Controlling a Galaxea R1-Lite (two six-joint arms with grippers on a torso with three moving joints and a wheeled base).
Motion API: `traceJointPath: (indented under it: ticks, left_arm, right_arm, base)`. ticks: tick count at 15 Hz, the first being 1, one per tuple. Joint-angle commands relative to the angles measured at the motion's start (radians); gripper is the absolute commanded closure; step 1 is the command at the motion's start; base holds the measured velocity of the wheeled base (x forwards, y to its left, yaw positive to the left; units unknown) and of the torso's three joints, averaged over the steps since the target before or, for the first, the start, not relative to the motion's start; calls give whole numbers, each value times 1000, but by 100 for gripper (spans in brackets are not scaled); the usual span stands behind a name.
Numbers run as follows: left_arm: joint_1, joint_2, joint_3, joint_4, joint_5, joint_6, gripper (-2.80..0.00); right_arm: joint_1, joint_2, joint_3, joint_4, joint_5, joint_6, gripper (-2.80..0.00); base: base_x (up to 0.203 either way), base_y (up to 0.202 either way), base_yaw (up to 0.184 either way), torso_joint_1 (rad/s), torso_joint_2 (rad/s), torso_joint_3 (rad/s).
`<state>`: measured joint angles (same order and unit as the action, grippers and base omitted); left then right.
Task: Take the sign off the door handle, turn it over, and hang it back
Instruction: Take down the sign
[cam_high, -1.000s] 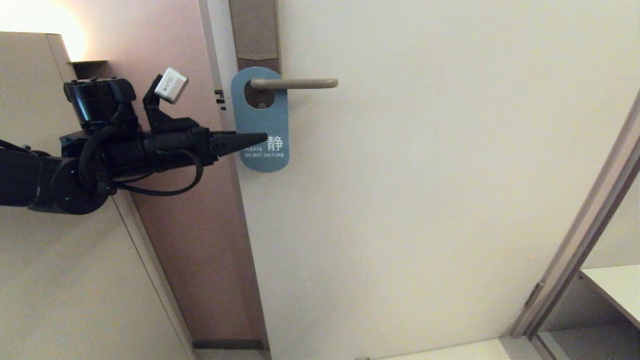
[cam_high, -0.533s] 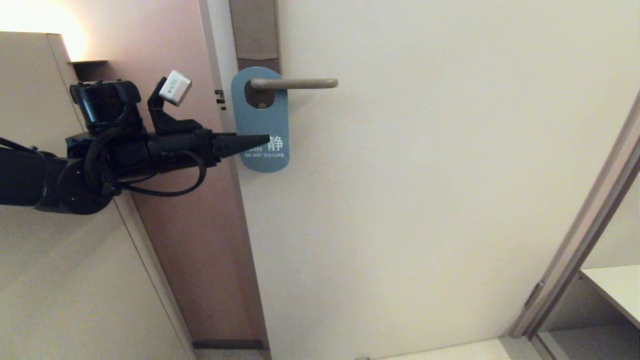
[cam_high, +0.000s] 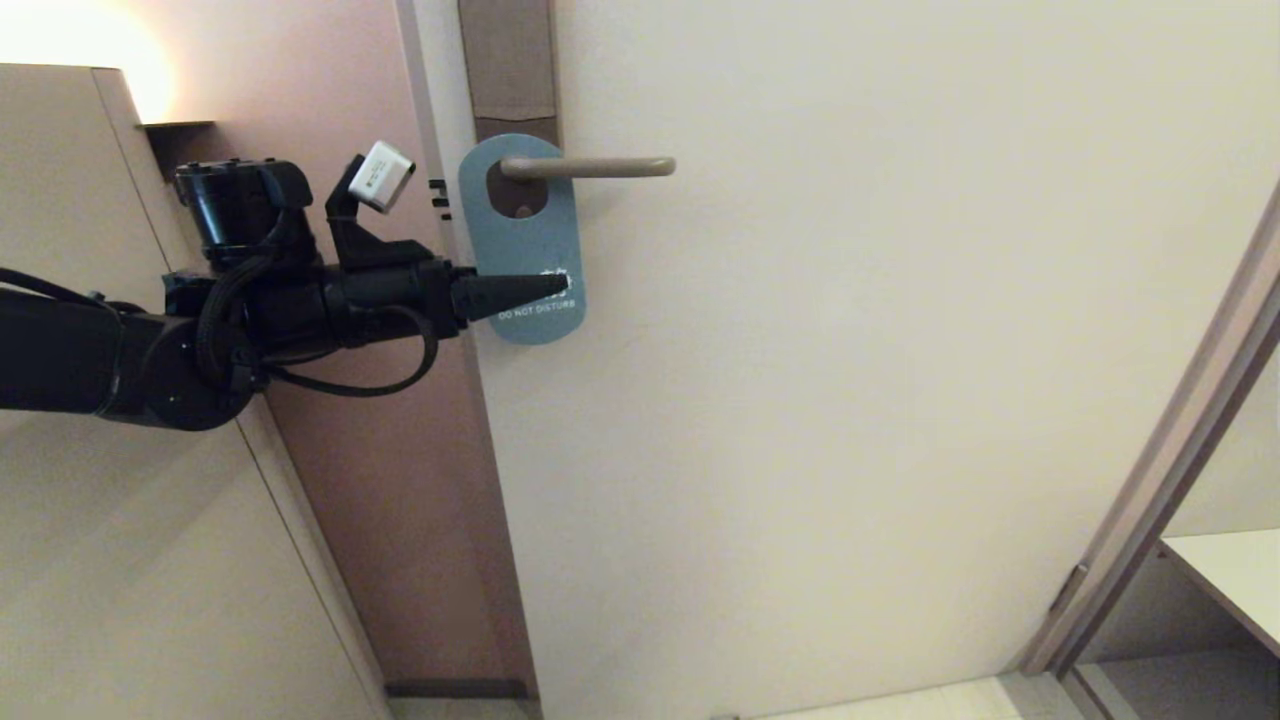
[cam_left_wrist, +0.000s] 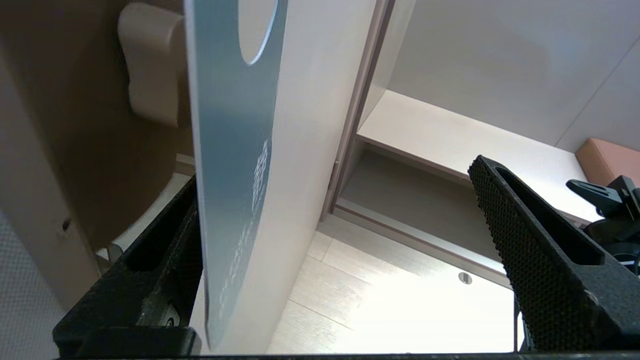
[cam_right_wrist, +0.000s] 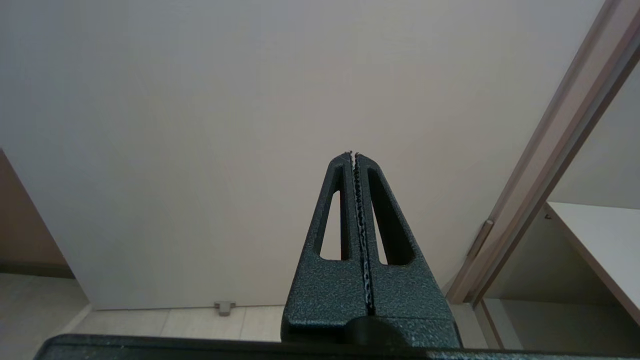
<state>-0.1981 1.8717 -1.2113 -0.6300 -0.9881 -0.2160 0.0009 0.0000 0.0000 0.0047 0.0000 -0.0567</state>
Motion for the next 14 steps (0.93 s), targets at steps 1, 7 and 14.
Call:
traceJointPath:
  ticks: [1,7,14]
  left_arm:
    - [0,3,-5,-4,-4,-1,-280]
    - [-2,33,-49,-5,-1,1,-280]
    - [-27,60,-88,-4,0,0,-280]
  right_arm:
    - [1,0,0,0,0,0,0]
    - [0,0,0,0,0,0,0]
    - [1,0,0,0,0,-1,0]
  base:
    - [0,0,0,0,0,0]
    - [0,0,0,0,0,0]
    - [0,0,0,0,0,0]
